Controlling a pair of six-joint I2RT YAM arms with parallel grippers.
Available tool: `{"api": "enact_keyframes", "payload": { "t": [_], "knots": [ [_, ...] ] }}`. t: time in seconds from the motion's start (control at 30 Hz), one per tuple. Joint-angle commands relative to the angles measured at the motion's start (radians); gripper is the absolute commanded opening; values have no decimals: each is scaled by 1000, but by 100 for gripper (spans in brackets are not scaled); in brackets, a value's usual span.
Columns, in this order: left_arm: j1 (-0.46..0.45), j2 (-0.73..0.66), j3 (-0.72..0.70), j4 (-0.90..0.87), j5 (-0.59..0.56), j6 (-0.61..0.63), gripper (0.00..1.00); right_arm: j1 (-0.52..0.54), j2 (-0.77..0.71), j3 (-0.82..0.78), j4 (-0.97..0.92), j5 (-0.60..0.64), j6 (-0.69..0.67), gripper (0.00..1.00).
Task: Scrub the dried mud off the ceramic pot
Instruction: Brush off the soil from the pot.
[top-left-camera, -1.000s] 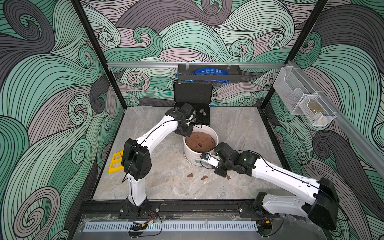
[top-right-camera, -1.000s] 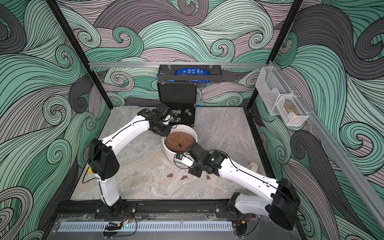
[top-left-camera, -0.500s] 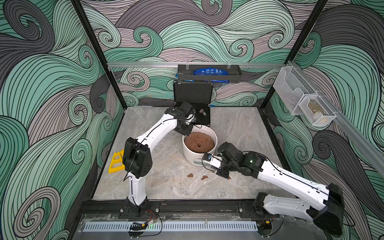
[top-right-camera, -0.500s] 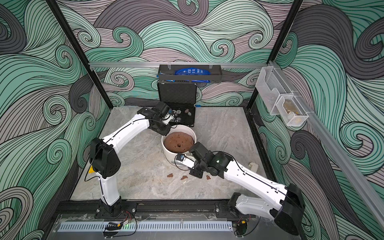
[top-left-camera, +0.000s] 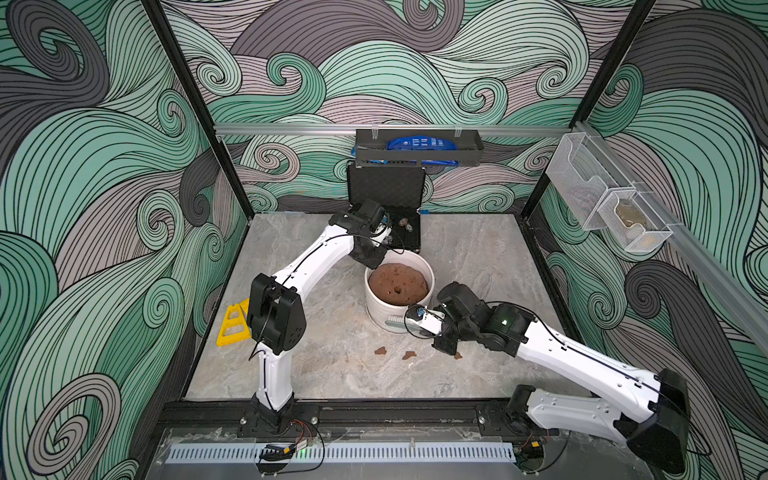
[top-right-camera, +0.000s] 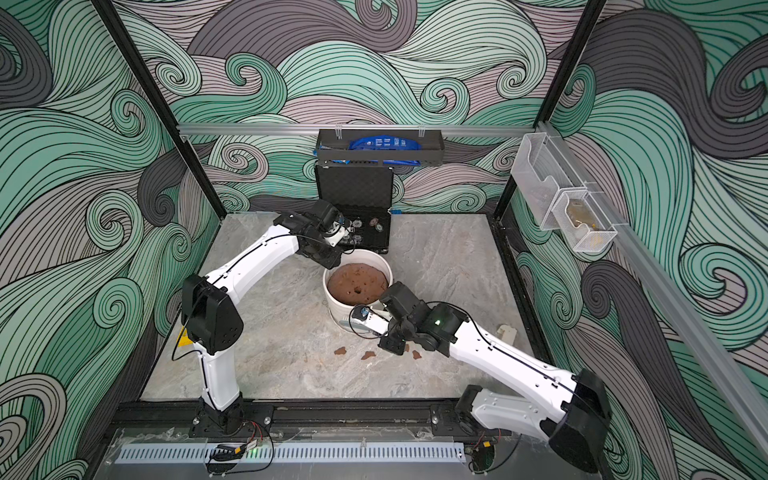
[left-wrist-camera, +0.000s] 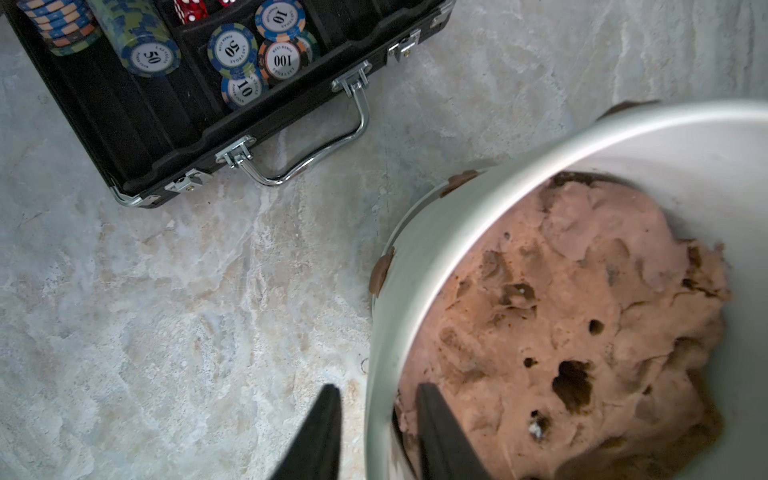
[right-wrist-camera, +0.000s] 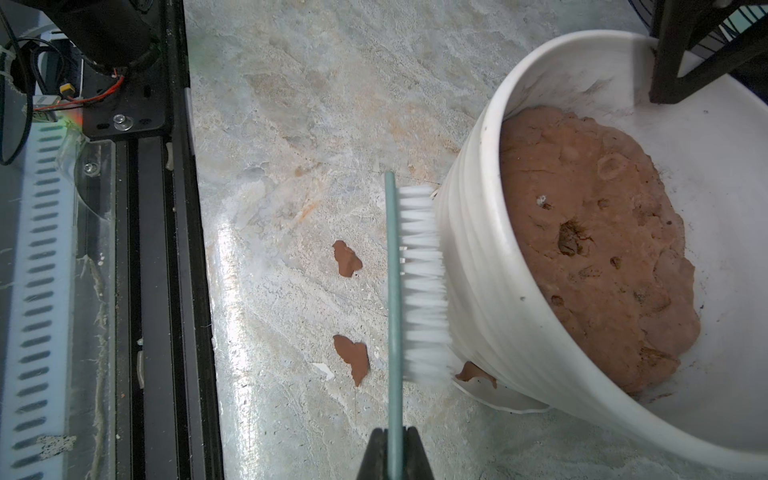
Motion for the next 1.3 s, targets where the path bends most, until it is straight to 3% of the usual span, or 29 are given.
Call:
{"api": "enact_keyframes", "payload": {
  "t": [0.0, 0.13, 0.27, 0.47, 0.73, 1.27],
  "knots": [
    [5, -56, 40, -27, 23, -41, 49, -5, -17, 11, 12, -29, -4, 0],
    [4, -102, 37, -75, 22, -185, 62, -7, -23, 13, 9, -28, -4, 0],
    [-15, -148, 5, -145, -97, -412, 65, -14, -31, 13, 14, -35, -3, 0],
    [-130, -222, -78, -182, -279, -682, 65, -21, -36, 17, 19, -48, -4, 0],
    [-234, -213, -141, -259, -324, -992, 60, -26, -62, 12, 13, -75, -13, 0],
    [-285, -138, -182, -215, -273, -1117, 38, -25, -72, 16, -2, -79, -19, 0]
  ]
}}
